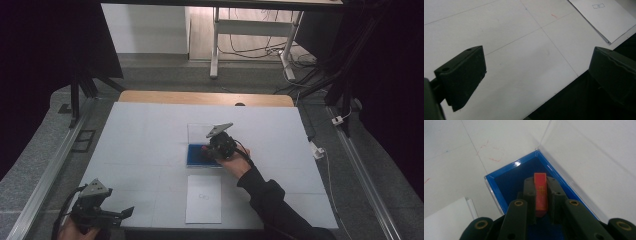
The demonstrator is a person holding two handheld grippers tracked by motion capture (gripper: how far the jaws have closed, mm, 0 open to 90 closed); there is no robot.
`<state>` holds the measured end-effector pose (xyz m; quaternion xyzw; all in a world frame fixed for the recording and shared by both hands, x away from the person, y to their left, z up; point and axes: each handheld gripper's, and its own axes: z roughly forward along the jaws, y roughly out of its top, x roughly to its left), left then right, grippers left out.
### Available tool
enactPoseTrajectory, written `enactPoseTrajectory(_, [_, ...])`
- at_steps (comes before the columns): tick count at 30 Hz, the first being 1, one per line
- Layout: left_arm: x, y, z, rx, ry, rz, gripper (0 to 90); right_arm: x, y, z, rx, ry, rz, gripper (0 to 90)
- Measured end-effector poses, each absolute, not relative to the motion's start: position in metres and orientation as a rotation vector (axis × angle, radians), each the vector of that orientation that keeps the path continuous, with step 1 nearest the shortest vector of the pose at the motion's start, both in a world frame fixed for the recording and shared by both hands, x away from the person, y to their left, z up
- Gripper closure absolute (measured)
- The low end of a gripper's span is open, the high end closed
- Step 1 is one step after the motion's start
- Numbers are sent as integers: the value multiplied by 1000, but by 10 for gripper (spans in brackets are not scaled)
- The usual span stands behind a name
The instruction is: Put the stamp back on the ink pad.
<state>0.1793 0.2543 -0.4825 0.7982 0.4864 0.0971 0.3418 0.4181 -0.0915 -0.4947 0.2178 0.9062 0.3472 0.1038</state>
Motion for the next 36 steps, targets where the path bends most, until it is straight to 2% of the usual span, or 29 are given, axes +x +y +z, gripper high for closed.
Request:
enactPoseTrajectory(7, [179, 254, -482, 2075, 1264, 254, 16, 417, -92, -487, 666, 2654, 1076, 682])
enactPoseTrajectory(24, [179, 255, -482, 2072, 1267, 253, 16, 405, -105, -470, 727, 2629, 1148, 283])
enactPoseTrajectory(36, [179, 255, -482, 2072, 1267, 253, 16, 390, -112, -466, 766, 2631, 1134, 104])
